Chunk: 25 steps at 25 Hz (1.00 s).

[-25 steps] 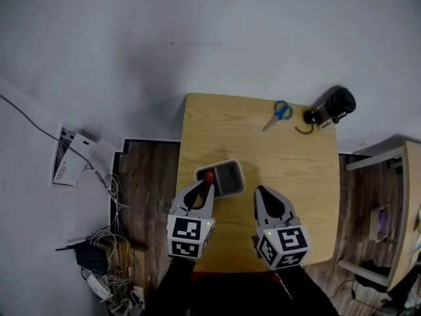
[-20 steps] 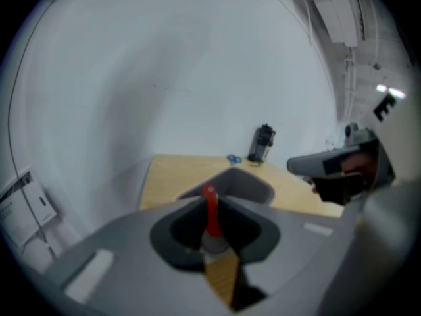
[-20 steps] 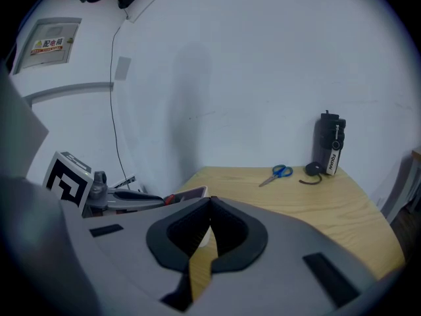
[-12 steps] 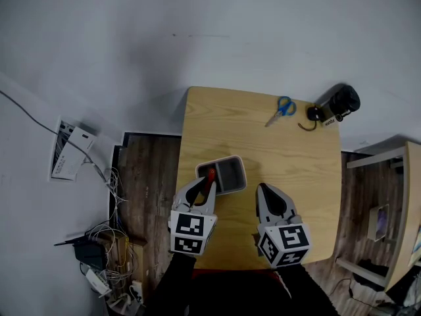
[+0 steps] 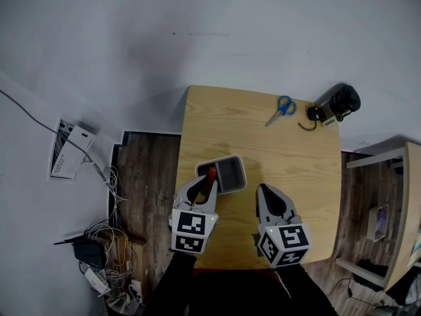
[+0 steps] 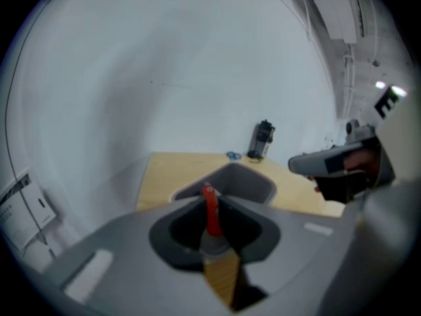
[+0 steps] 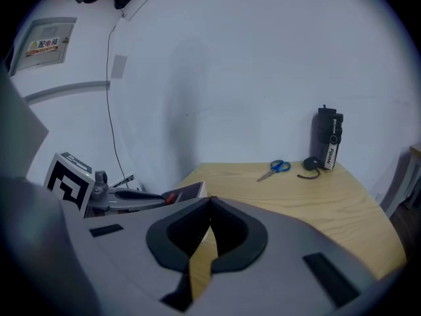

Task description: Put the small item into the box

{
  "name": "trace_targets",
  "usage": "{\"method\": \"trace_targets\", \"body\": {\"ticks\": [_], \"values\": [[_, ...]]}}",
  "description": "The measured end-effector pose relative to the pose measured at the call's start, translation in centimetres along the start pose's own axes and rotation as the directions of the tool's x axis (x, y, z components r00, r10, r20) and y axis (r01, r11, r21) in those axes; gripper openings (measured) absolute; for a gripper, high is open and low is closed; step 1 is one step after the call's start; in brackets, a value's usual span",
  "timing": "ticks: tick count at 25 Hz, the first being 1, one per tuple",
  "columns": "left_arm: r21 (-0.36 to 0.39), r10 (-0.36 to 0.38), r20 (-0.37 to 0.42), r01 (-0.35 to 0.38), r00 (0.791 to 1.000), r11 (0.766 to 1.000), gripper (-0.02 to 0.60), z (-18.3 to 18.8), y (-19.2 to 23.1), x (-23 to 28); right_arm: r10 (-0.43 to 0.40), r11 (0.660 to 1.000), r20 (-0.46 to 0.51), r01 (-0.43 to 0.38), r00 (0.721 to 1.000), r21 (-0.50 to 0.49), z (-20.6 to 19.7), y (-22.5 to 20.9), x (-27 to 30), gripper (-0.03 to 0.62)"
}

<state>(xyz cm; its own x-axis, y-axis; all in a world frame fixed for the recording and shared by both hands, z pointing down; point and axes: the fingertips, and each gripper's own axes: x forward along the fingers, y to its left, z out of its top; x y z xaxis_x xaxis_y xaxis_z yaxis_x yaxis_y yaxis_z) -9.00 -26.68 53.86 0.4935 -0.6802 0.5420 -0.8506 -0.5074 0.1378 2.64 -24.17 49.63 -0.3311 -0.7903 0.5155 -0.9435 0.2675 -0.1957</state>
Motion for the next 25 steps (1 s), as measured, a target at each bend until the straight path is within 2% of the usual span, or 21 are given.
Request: {"method": "trace_targets", "body": {"ticks": [15, 25], "values": [[0.000, -0.006, 0.005, 0.006, 1.000, 1.000, 0.066, 0.1, -0.1, 0.1, -0.005, 1.000, 0.000, 0.005, 1.000, -0.004, -0.2, -0.2, -0.2, 0.008], [0.014, -0.005, 0.047, 0.004, 0.999, 1.000, 0.046, 1.4, -0.5, -0.8, 0.000, 1.000, 0.037, 0.000, 0.999, -0.010, 0.7, 0.0, -0.9, 0.008]]}}
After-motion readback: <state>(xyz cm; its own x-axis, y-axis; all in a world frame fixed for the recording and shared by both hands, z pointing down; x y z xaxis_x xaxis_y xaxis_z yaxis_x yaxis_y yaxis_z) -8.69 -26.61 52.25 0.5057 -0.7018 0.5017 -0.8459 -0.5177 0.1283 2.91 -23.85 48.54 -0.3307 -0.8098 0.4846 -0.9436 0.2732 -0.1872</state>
